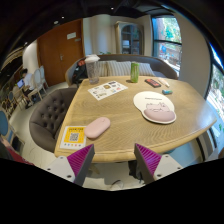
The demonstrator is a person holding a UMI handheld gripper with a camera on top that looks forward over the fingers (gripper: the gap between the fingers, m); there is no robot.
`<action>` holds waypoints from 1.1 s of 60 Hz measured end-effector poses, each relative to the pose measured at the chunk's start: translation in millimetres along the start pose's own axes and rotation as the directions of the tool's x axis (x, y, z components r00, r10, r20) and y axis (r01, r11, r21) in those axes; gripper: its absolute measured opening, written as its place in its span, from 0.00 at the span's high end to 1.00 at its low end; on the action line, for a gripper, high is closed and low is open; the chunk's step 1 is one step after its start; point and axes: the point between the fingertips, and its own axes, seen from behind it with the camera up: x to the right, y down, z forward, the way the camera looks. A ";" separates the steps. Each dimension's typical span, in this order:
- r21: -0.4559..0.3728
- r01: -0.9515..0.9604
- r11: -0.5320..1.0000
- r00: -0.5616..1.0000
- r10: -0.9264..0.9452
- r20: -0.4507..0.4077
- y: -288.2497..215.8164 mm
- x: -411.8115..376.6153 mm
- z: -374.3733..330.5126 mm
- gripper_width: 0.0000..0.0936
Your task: Arrange mouse
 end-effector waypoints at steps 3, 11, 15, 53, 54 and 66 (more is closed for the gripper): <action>0.002 -0.016 1.000 0.999 0.016 0.041 4.1 -12.7 19.4 0.10; -0.034 -0.015 0.999 0.990 0.020 0.138 17.3 -50.8 62.8 0.11; -0.002 0.029 1.000 0.987 -0.028 0.161 6.6 -63.7 73.8 0.11; 0.272 0.074 0.959 0.989 -0.104 0.101 -67.9 -84.6 155.9 0.47; 0.262 0.078 0.962 0.990 -0.106 0.095 -67.9 -84.3 156.3 0.48; 0.074 0.012 0.997 0.968 -0.030 0.247 -74.7 -94.5 145.5 0.58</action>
